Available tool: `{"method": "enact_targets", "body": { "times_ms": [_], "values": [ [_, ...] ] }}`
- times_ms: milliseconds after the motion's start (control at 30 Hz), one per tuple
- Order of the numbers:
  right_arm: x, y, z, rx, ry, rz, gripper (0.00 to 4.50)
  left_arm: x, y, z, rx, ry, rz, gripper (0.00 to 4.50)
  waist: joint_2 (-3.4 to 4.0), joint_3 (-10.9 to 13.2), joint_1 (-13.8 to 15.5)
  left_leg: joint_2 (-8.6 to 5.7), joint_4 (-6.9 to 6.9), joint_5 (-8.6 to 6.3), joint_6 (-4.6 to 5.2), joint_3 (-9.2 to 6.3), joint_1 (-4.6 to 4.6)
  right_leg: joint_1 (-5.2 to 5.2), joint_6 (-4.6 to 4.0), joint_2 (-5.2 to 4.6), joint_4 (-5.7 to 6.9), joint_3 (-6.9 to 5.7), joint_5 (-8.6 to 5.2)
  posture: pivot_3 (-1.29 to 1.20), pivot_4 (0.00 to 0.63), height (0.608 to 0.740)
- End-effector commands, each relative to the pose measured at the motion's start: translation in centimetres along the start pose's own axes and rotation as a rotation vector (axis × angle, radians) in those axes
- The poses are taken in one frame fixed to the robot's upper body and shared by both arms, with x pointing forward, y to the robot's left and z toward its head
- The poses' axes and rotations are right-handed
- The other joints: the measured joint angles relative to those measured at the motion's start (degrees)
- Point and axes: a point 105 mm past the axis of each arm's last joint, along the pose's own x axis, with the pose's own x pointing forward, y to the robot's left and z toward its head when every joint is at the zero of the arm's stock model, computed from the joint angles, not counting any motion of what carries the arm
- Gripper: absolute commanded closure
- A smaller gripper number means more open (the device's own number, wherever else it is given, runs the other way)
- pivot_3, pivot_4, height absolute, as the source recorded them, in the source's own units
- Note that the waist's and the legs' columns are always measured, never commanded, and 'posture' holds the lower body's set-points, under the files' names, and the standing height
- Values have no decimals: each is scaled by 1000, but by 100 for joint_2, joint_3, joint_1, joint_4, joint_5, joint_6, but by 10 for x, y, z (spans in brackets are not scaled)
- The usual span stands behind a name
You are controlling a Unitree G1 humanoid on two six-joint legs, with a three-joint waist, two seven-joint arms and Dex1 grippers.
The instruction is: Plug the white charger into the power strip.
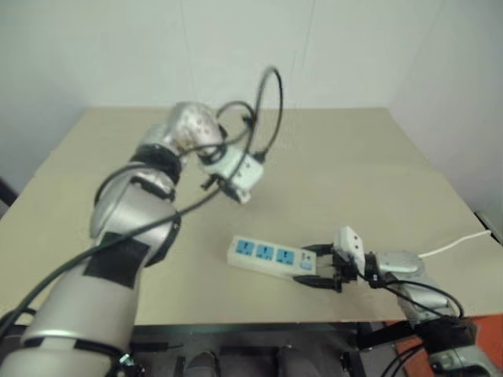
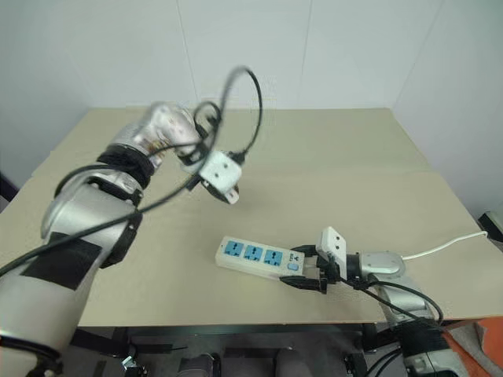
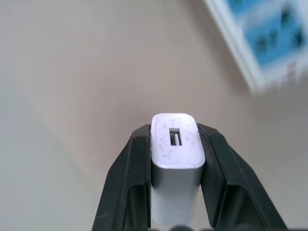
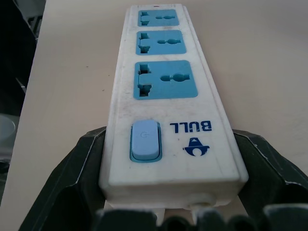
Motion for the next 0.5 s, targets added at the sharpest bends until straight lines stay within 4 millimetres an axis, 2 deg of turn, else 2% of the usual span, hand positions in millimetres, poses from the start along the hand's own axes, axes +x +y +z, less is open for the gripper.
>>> {"method": "enact_targets", "body": {
  "times_ms": [33,100,233,400,500],
  "values": [
    [0,-7,-1,-67,47,47,1070,-28,24,30,-107,-390,267,3492,1,0,-2,0,2,0,0,-1,1,2,1,0,2,0,0,0,150,740],
    [4,-12,0,-89,42,66,1070,-38,22,36,-238,-642,332,3492,4,-2,-33,4,2,0,0,0,11,7,1,0,5,1,0,0,150,740],
    [9,-22,3,-96,26,83,1070,-35,-5,28,-414,-882,302,3492,5,-2,-98,9,4,0,0,-4,19,10,-2,4,20,-2,2,0,150,740],
    [13,-26,3,-152,14,98,1070,-13,-27,19,-565,-1002,243,3492,4,-3,-103,7,17,1,-1,-11,21,21,-17,3,20,-10,11,0,150,740],
    [16,-26,1,-167,12,110,1070,6,-37,15,-624,-998,200,3492,4,-2,-96,8,16,1,-1,-16,42,53,-15,4,7,-18,9,0,150,740]
  ]
}}
